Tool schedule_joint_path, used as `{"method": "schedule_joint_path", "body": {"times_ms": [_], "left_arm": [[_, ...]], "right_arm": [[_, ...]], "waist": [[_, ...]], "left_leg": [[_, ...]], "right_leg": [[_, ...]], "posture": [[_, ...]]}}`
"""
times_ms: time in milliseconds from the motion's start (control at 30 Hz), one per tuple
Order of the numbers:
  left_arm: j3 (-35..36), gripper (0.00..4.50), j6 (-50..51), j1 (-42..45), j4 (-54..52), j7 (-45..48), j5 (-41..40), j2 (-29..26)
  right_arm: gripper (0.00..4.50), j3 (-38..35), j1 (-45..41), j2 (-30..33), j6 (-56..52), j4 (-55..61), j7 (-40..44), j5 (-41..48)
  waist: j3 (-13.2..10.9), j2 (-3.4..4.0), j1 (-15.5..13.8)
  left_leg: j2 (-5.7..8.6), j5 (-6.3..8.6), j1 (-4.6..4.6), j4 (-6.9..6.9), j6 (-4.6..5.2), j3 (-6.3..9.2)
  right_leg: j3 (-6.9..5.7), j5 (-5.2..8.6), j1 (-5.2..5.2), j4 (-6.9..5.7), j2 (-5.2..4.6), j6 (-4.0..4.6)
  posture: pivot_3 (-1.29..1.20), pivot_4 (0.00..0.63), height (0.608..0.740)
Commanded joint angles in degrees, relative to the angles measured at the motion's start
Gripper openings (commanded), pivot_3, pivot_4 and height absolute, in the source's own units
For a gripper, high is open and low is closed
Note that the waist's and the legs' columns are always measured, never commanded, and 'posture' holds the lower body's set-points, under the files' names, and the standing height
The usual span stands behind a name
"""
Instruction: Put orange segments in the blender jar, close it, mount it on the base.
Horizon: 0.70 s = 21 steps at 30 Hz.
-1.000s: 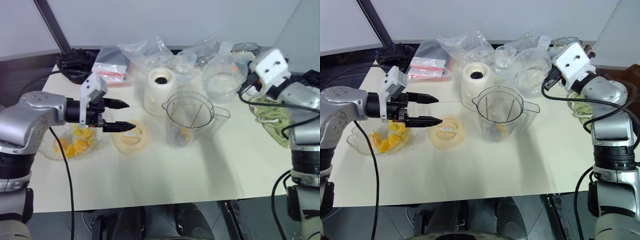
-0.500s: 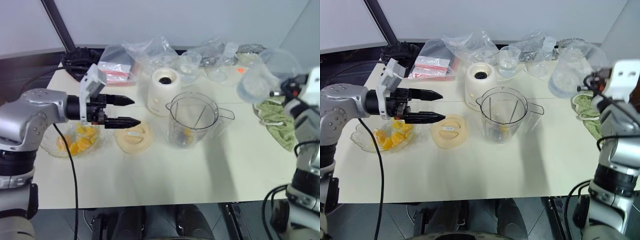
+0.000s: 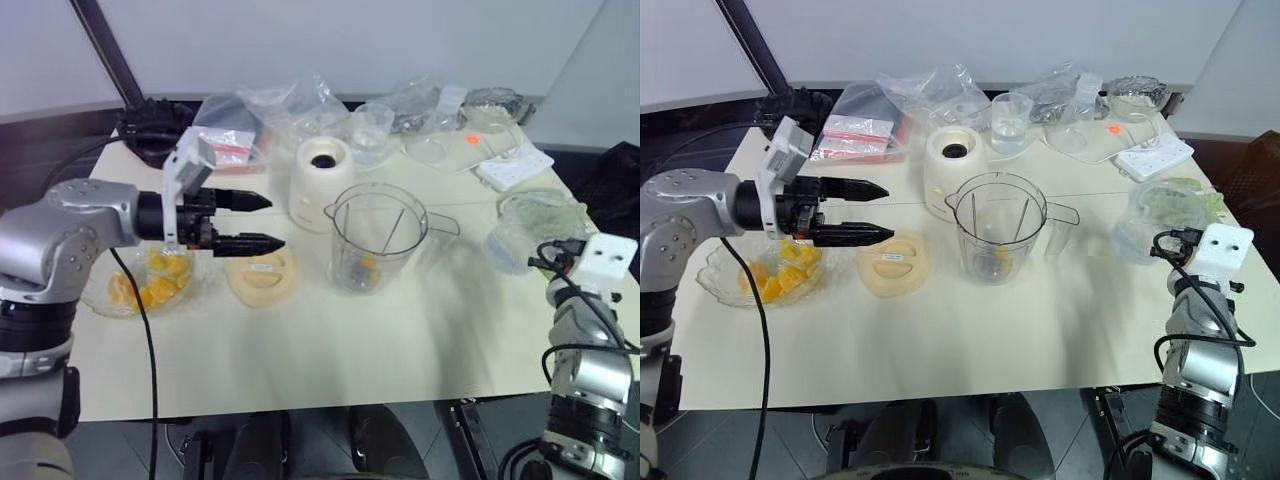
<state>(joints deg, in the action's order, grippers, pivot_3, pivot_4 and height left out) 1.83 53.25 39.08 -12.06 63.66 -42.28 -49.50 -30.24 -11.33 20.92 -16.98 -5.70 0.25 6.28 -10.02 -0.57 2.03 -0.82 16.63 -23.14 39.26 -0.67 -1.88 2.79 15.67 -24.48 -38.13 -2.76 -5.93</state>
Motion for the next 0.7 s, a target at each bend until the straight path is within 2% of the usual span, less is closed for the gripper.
{"method": "schedule_joint_path", "body": {"times_ms": [33,233,333,533,567,700], "left_arm": [[0.94,4.5,0.61,1.01,-1.78,-0.52,-0.63,-0.77],[1.2,4.5,1.93,0.7,-2.89,-1.3,-0.94,-1.04],[1.33,4.5,2.24,0.49,-3.19,-1.61,-1.09,-1.29],[1.02,4.5,2.53,0.55,-3.27,-2.13,-0.95,-1.61],[0.89,4.5,2.47,0.68,-3.04,-2.23,-0.81,-1.62],[0.68,4.5,2.41,0.9,-2.85,-2.52,-0.79,-1.49]], "right_arm": [[0.04,-0.28,-2.08,1.48,6.77,-5.93,-0.77,-0.3],[0.04,1.21,-3.03,2.63,12.07,-12.96,-1.06,-0.86],[0.95,1.68,-3.22,2.59,12.2,-14.64,-2.35,-0.92],[4.13,1.85,-3.25,2.29,11.68,-15.06,-3.4,0.25],[4.45,2.02,-3.1,2.33,11.35,-14.85,-3.77,-0.01],[4.45,2.27,-2.36,2.35,10.14,-14.23,-4.95,-0.53]], "waist": [[0.0,0.0,0.29],[0.0,0.01,0.68],[0.0,0.01,0.71],[0.0,-0.01,0.8],[0.0,-0.01,0.9],[0.0,-0.01,1.36]], "left_leg": [[0.0,0.0,0.0,0.0,0.0,0.0],[-0.03,0.0,0.02,-0.01,0.0,0.0],[-0.03,0.0,0.06,-0.01,0.0,0.0],[-0.04,0.0,0.32,-0.01,-0.01,-0.02],[-0.03,0.0,0.35,-0.01,-0.01,-0.05],[-0.04,0.0,0.7,-0.07,-0.01,-0.08]], "right_leg": [[0.0,0.0,0.0,0.0,0.0,0.0],[0.02,0.0,0.0,0.0,0.01,0.0],[0.04,0.0,0.01,-0.03,0.02,0.0],[0.06,-0.01,0.26,-0.02,0.04,0.01],[0.09,-0.01,0.29,-0.02,0.05,0.02],[0.13,-0.01,0.61,0.01,0.06,0.02]], "posture": [[0.0,0.15,0.74],[0.0,0.15,0.74],[0.0,0.15,0.74],[0.0,0.15,0.74],[0.0,0.15,0.74],[0.0,0.15,0.74]]}}
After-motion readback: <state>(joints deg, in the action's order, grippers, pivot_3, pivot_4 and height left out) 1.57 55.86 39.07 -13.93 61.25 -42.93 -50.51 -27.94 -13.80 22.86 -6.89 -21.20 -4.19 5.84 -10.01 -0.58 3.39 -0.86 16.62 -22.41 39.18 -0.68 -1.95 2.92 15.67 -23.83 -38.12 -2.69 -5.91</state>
